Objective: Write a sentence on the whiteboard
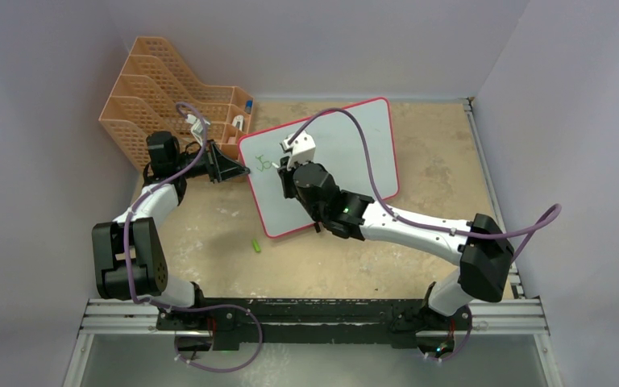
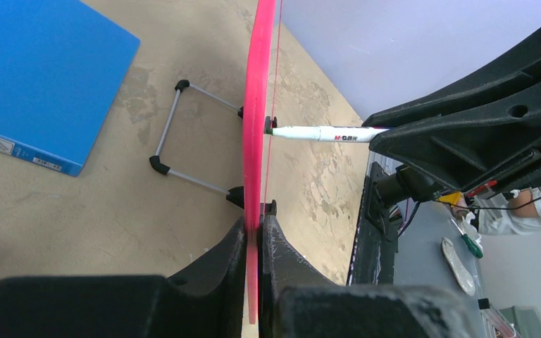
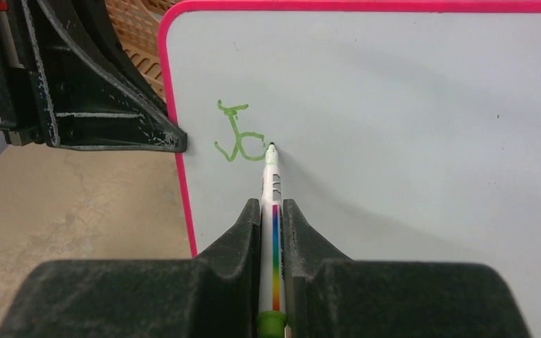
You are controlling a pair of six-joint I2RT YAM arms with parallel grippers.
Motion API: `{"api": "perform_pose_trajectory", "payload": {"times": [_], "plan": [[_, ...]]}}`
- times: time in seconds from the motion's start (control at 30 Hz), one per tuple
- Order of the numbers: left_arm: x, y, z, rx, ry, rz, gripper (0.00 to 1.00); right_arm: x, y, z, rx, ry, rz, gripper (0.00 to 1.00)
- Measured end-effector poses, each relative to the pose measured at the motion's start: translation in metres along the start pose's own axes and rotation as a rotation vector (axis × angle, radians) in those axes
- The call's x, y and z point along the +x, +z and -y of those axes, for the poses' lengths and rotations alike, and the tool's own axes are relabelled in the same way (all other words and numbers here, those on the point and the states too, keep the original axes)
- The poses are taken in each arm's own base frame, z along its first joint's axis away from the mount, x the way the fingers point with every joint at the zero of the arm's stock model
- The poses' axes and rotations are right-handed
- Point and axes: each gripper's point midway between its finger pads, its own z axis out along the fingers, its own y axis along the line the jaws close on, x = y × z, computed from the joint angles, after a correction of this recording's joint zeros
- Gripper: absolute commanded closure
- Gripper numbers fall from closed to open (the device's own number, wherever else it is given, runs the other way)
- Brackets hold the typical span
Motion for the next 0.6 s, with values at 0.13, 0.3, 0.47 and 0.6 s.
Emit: {"api": "perform_pose_trajectory", "payload": {"times": [0.13,0.3,0.47,0.6], "plan": [[0.0,0.0,0.0001,0.0,0.0,0.0,1.0,-0.0038,0.0009,0.0013,0.003,-0.001,0.006,1.0],[0.0001,0.0,0.0002,0.001,0.0,-0.001,1.0,-0.005,0.0014,0.0013,0.001,-0.002,0.008,1.0],[0.0,0.0,0.0,0.0,0.0,0.0,1.0,-0.005,0.0018,0.0009,-0.006,-0.005,0.006,1.0],[0.0,0.0,0.0001,0.001,0.0,0.0,1.0,-0.0056,0.0025,-0.002,-0.021,-0.003,0.007,1.0]]}}
